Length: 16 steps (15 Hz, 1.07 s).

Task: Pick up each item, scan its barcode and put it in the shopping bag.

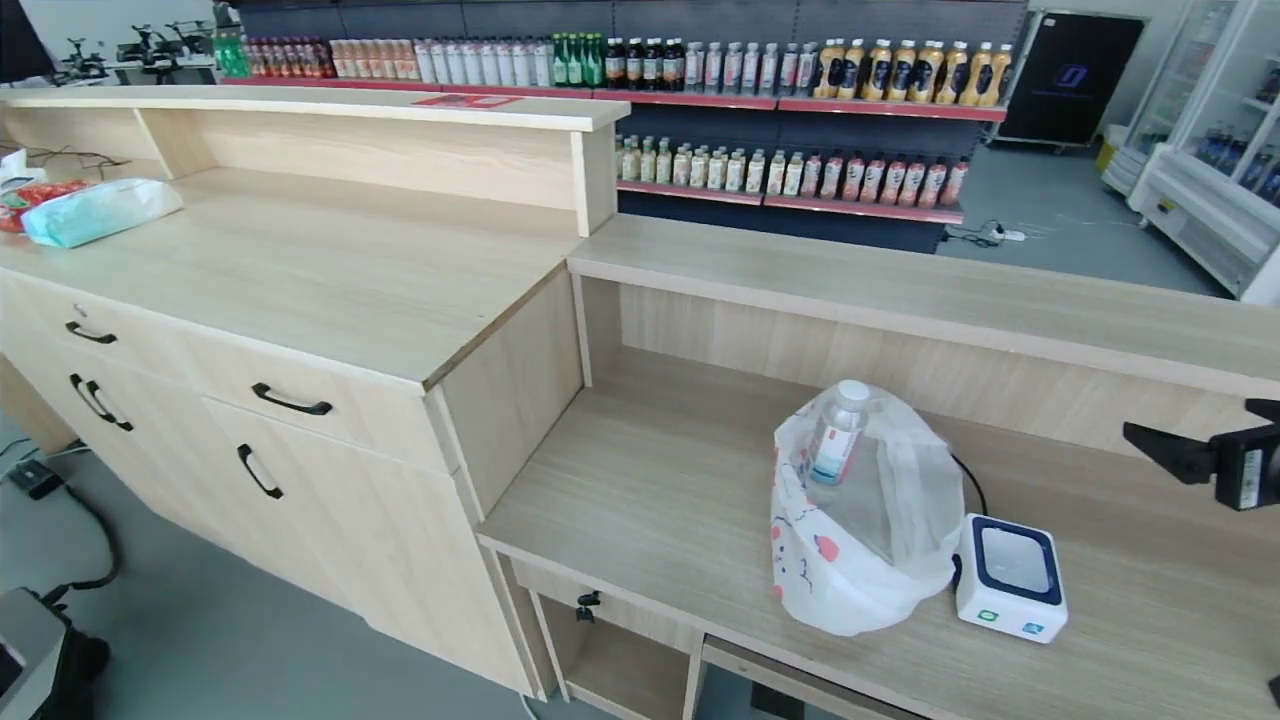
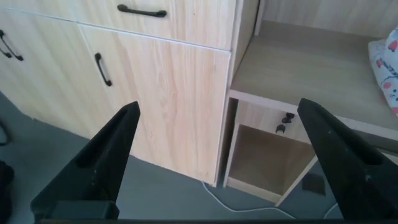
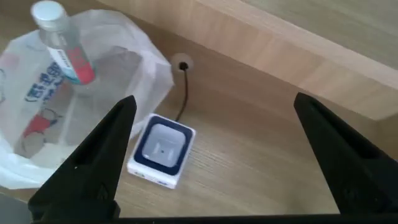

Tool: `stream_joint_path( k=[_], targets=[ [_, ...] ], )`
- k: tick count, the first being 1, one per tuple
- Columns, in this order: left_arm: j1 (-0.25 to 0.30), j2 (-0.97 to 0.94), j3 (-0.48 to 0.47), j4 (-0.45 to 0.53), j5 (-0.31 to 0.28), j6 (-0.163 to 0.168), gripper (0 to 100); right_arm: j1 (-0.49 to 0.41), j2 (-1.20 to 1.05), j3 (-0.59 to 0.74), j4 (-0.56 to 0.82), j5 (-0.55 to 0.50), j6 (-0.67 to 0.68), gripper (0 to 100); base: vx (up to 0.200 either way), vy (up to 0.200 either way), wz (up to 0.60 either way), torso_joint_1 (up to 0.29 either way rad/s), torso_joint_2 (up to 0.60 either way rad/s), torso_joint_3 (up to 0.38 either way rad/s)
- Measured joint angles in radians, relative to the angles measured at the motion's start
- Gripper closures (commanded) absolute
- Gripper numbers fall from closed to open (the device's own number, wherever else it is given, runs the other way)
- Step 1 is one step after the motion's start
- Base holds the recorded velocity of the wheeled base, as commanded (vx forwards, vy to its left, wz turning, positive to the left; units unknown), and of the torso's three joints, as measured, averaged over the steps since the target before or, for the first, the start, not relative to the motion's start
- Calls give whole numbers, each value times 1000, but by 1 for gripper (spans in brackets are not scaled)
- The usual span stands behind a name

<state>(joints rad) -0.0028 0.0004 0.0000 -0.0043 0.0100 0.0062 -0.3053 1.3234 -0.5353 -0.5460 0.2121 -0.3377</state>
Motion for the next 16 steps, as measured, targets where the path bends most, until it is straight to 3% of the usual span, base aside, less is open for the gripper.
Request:
stream_joint_path(
  k=[6,13,16],
  targets=[
    [0,0,0,0,0,0,0,-240,28,1,71,-8,-135,0,0,0,-600,1,-2,3],
    [-1,0,0,0,0,0,0,-388,394,-51,38,20,-170,0,0,0,0,0,0,0],
    [-1,0,0,0,0,0,0,-402,534,-79,-75,141,-213,0,0,0,0,0,0,0]
  ],
)
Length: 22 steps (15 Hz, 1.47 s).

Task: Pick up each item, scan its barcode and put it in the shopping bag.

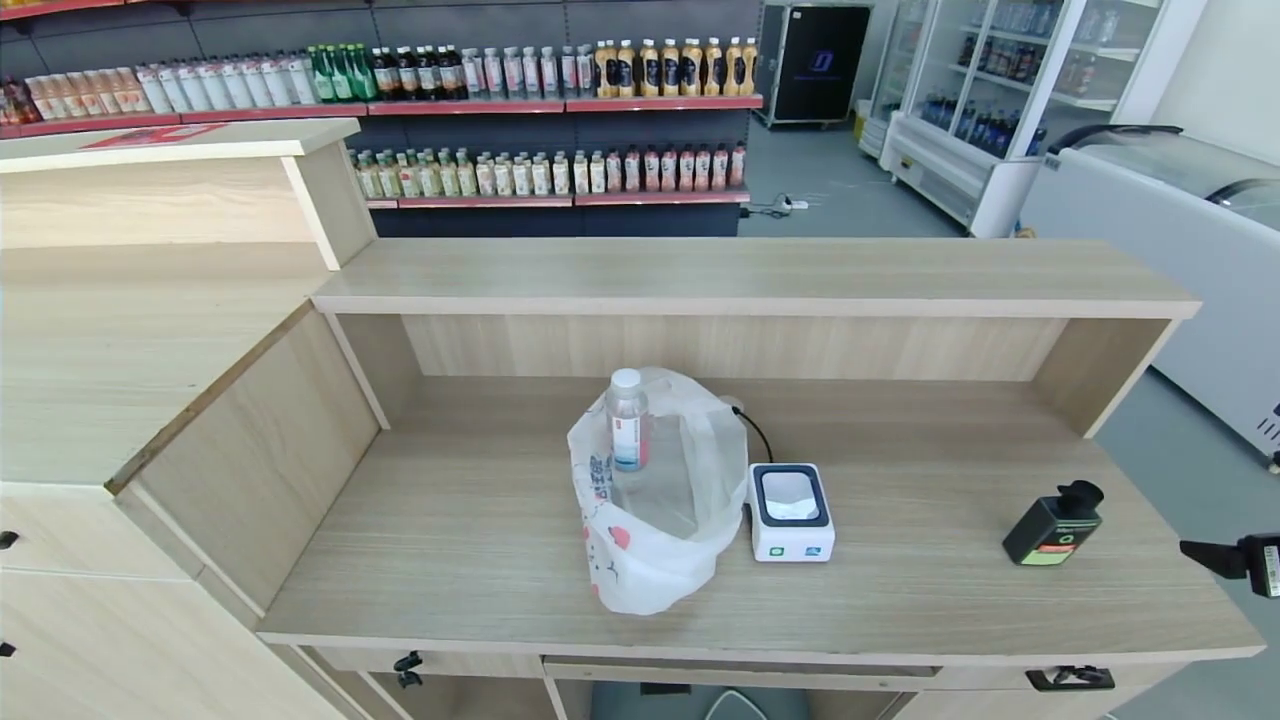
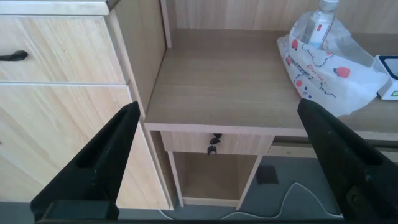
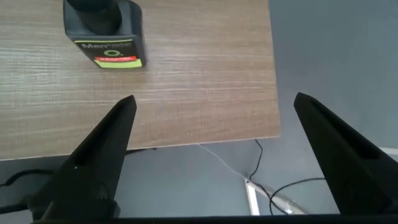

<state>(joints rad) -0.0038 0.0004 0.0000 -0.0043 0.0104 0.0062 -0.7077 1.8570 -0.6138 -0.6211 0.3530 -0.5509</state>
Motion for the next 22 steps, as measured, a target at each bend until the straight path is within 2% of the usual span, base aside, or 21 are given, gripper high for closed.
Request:
stream_joint_path(
  k=[2,7,9,16,19,22],
  targets=[
    [1,0,0,0,0,0,0,-1,68,-37,-45,67,-50,0,0,0,0,0,0,0],
    [1,0,0,0,0,0,0,47,206,-153,-57,249,-215,0,0,0,0,0,0,0],
    [0,0,0,0,0,0,0,69,248,-180,-57,287,-309,0,0,0,0,0,0,0],
    [1,0,0,0,0,0,0,101,348,-184,-46,324,-568,0,0,0,0,0,0,0],
    [1,0,0,0,0,0,0,117,380,-195,-47,323,-568,0,0,0,0,0,0,0],
    [1,0,0,0,0,0,0,153,422,-268,-46,324,-518,0,0,0,0,0,0,0]
  ],
)
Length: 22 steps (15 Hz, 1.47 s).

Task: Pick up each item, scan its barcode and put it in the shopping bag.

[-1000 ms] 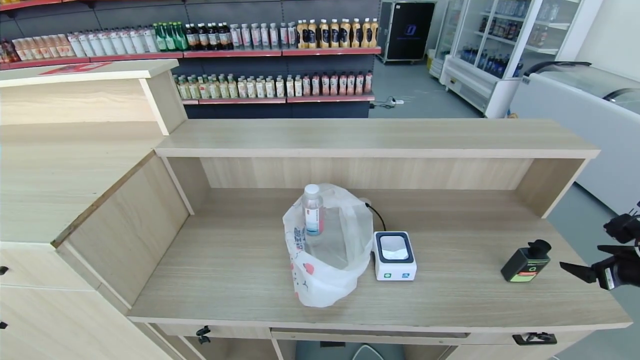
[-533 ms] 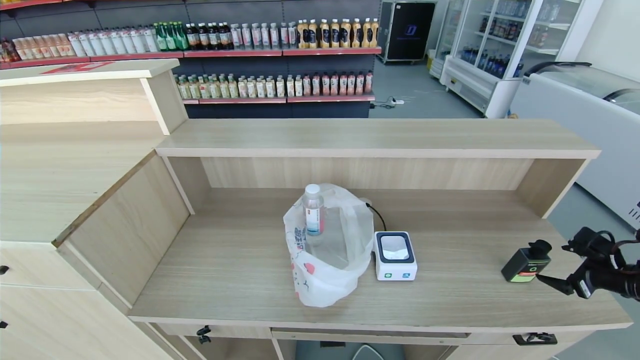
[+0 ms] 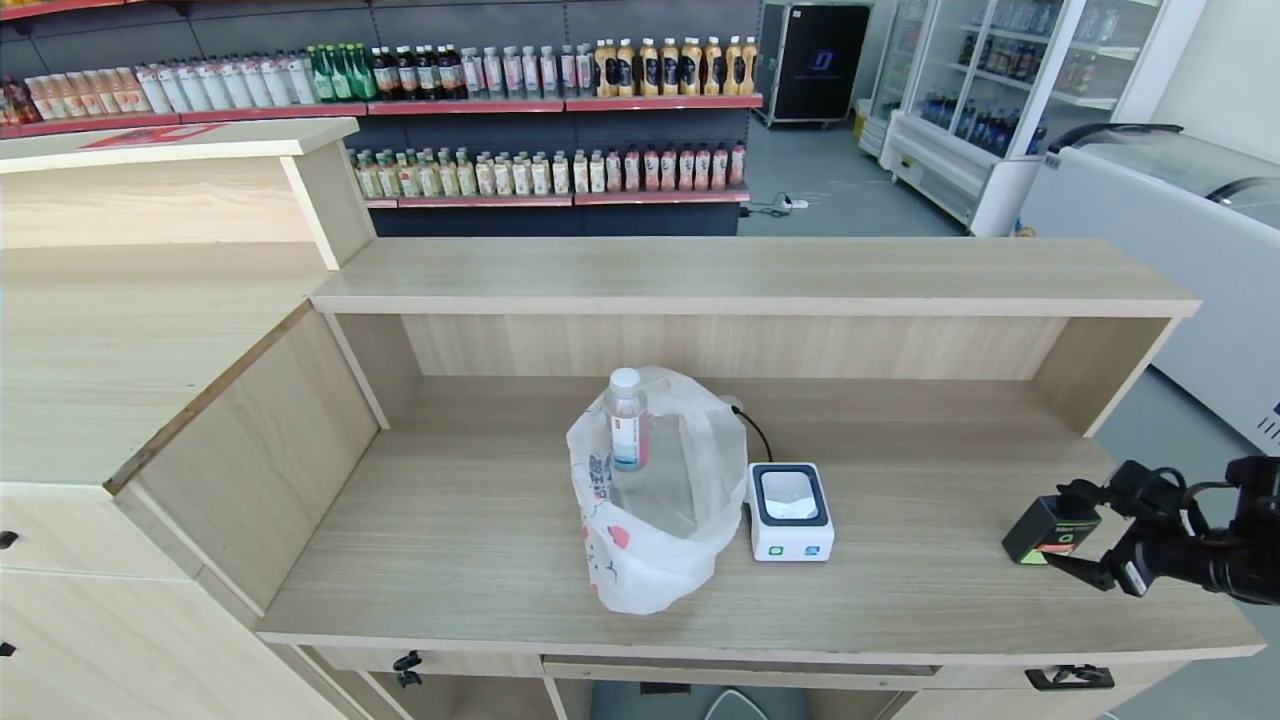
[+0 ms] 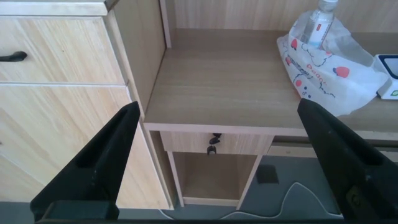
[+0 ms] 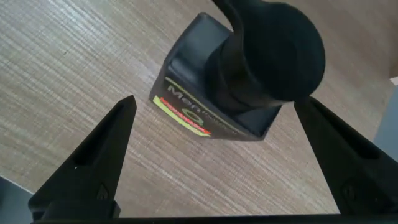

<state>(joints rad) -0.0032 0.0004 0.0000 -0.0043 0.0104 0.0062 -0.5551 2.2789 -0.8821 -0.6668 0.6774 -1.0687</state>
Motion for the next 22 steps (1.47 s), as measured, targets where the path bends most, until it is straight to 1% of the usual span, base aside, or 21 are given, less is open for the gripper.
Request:
stream_joint_path(
  k=[3,10,11,14,18,21,22],
  targets=[
    [0,0,0,0,0,0,0,47,44,-55,0,0,75,0,0,0,0,0,0,0],
    [0,0,0,0,0,0,0,137,112,-78,0,4,163,0,0,0,0,0,0,0],
    [0,0,0,0,0,0,0,144,116,-81,0,17,183,100,0,0,0,0,0,0],
    [0,0,0,0,0,0,0,164,119,-80,-11,23,181,100,0,0,0,0,0,0],
    [0,0,0,0,0,0,0,167,74,-74,-13,23,179,100,0,0,0,0,0,0],
    [0,0,0,0,0,0,0,160,-7,-31,-36,24,160,100,0,0,0,0,0,0],
    [0,0,0,0,0,0,0,157,-61,2,-54,24,153,100,0,0,0,0,0,0]
  ],
)
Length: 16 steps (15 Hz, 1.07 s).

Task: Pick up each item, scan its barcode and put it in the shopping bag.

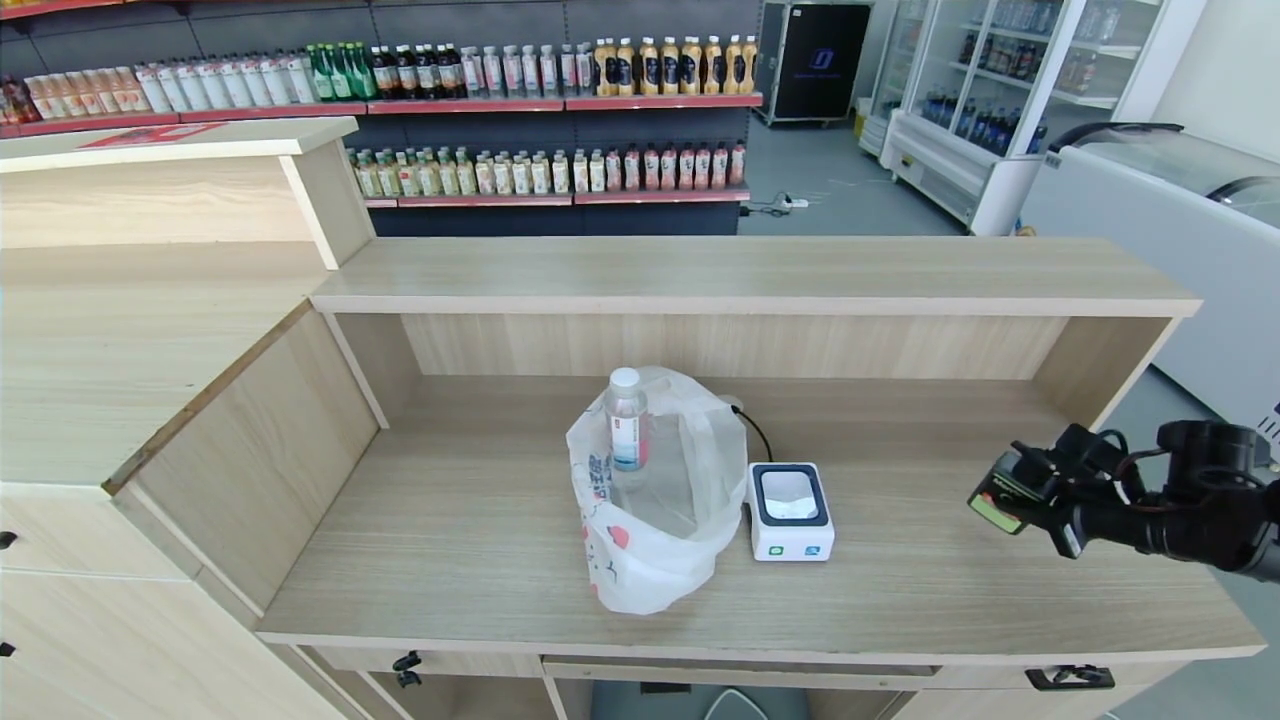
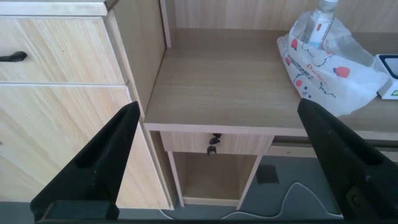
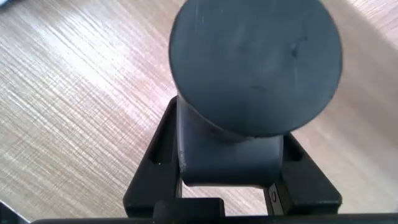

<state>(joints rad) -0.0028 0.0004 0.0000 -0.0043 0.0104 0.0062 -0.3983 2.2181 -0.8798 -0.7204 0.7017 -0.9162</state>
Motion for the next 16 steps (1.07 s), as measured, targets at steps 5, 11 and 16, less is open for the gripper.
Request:
stream_joint_path(
  k=[5,11,16],
  targets=[
    [0,0,0,0,0,0,0,-47,-443,258,-113,70,-196,100,0,0,0,0,0,0],
    [0,0,0,0,0,0,0,309,-934,383,-82,183,-984,100,0,0,0,0,0,0],
    [-1,0,0,0,0,0,0,820,-1073,397,50,88,-1545,100,0,0,0,0,0,0]
  ],
)
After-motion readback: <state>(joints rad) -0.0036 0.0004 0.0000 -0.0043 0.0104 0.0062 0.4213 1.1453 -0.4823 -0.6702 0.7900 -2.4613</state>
